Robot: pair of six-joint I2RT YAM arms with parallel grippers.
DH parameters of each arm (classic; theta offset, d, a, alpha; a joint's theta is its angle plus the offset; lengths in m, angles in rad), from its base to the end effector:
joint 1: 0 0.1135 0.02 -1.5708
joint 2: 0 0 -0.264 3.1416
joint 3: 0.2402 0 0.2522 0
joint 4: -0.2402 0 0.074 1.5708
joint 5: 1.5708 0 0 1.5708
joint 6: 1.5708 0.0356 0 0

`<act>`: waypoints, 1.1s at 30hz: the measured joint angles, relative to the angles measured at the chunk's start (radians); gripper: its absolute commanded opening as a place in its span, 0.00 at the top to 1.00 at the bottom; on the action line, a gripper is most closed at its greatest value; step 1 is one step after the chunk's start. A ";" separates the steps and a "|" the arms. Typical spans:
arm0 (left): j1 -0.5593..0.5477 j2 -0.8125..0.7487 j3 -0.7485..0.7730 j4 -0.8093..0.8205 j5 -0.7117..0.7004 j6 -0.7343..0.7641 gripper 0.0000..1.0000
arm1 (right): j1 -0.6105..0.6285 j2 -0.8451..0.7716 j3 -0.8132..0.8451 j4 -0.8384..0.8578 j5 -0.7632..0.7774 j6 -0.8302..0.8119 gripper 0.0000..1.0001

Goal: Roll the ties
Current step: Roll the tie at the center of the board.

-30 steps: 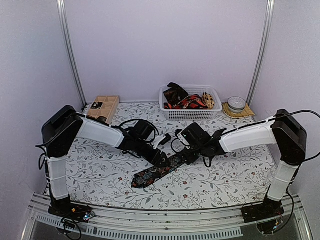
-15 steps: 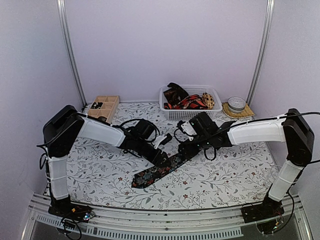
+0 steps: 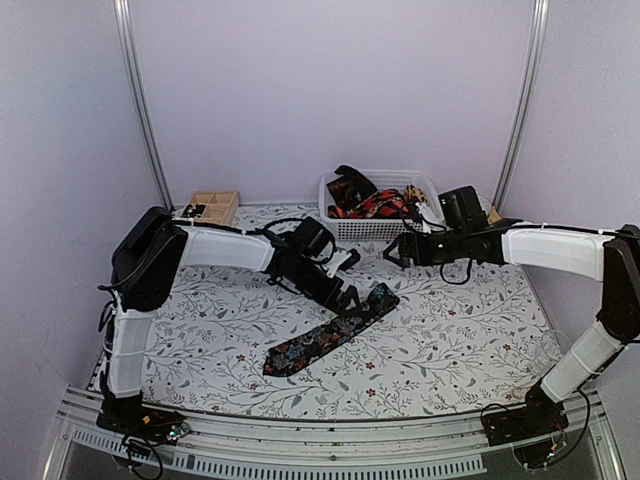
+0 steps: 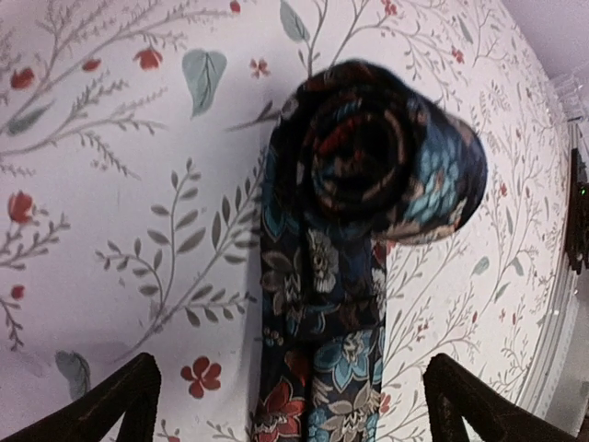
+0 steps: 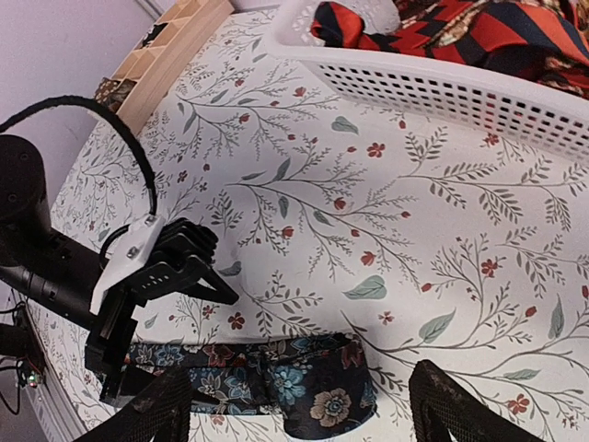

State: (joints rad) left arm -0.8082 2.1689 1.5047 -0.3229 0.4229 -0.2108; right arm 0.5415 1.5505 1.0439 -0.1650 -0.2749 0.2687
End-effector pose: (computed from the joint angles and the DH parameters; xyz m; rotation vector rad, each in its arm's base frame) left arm 0.3053 -0.3407 0.1391 0.9588 2.5235 -0.8996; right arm 0.2887 0.1849 0.2437 -0.4677 2.2717 0.7343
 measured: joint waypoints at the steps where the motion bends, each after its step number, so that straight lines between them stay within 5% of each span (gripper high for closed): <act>1: 0.001 0.012 0.026 -0.010 0.000 0.000 0.00 | -0.017 0.000 -0.004 -0.003 -0.008 0.011 0.19; 18: 0.011 0.215 0.407 -0.058 0.026 -0.048 0.00 | -0.098 0.080 -0.099 -0.010 -0.056 0.163 0.20; 33: 0.005 0.277 0.443 -0.109 0.037 -0.016 0.06 | -0.131 0.112 -0.105 0.016 -0.106 0.187 0.20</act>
State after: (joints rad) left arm -0.8028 2.4462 1.9472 -0.4316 0.4603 -0.2268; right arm 0.4107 1.6623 0.9390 -0.1486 -0.3805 0.4561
